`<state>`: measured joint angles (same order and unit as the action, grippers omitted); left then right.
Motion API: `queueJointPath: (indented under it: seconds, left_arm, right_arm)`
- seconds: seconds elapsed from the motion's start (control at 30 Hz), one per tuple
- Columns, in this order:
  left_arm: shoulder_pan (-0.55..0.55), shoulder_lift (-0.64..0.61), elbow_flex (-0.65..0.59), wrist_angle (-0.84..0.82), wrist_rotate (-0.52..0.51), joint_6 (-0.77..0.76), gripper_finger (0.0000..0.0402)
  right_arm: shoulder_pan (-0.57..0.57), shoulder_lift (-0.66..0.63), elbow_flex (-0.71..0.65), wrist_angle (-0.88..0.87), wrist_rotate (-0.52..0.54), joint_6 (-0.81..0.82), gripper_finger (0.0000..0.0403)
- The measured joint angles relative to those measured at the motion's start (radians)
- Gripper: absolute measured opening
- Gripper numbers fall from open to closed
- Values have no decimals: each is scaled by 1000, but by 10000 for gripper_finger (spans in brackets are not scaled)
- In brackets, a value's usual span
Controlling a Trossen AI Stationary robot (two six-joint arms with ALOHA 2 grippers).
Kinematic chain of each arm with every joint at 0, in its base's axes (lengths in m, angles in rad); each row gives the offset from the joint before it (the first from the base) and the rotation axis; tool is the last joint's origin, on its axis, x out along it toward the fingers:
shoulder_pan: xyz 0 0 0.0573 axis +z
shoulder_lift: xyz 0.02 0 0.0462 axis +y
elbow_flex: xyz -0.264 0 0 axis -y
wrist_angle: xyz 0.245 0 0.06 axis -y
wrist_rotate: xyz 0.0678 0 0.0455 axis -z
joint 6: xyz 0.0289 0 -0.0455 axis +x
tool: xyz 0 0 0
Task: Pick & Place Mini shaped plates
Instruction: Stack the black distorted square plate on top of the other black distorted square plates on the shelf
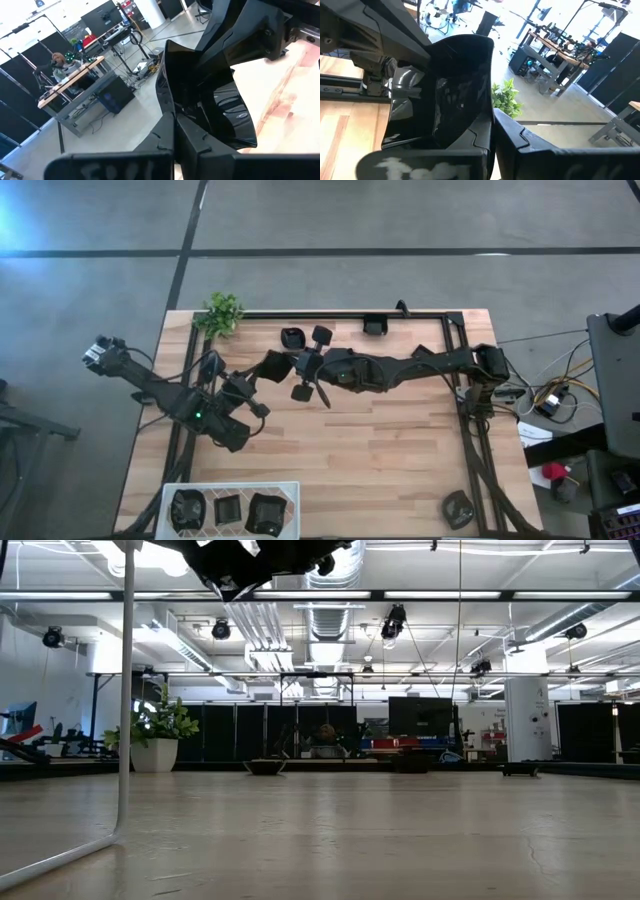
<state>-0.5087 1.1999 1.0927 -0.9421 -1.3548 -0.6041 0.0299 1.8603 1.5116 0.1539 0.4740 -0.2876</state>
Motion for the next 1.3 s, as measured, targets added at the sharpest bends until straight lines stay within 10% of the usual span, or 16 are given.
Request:
queueJointPath:
  seconds: [1.3]
  left_arm:
    - [10,-38,20,0,90,-7,0]
  right_arm:
    - [125,-102,-1,-91,-2,-34,199]
